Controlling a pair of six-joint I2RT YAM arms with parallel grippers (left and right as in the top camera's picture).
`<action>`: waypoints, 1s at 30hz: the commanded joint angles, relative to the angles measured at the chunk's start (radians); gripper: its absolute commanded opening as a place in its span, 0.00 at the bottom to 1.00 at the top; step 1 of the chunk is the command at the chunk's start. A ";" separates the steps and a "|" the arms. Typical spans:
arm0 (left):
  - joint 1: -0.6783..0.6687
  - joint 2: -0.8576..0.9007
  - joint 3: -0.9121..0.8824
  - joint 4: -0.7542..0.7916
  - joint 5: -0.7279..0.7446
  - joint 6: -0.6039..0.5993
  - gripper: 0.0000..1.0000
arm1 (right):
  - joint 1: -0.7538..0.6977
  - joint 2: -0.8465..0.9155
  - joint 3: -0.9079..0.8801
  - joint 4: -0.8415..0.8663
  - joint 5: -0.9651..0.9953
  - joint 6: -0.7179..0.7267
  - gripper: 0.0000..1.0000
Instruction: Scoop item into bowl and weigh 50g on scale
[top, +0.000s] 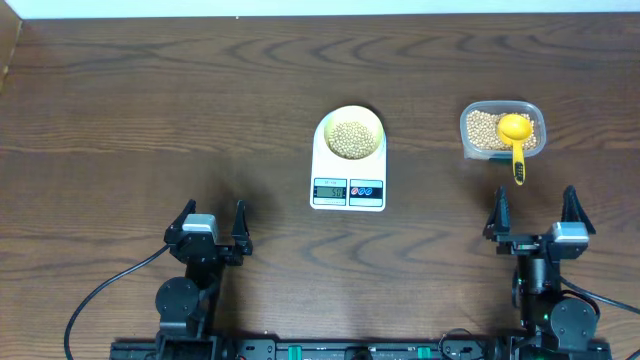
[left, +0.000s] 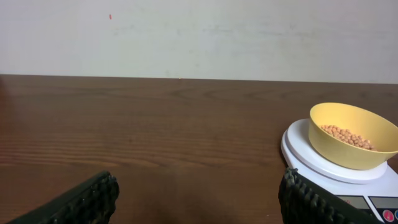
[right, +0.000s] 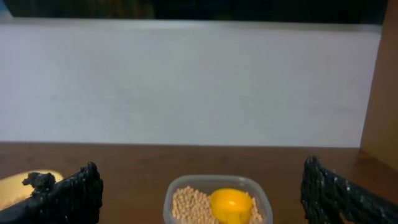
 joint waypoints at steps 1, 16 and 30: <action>0.002 -0.007 -0.014 -0.037 0.003 -0.012 0.84 | 0.009 -0.009 -0.001 -0.039 0.000 -0.030 0.99; 0.002 -0.007 -0.014 -0.037 0.003 -0.012 0.84 | 0.035 -0.009 -0.001 -0.222 0.006 -0.108 0.99; 0.002 -0.007 -0.014 -0.037 0.003 -0.012 0.84 | 0.035 -0.009 -0.001 -0.270 0.028 -0.108 0.99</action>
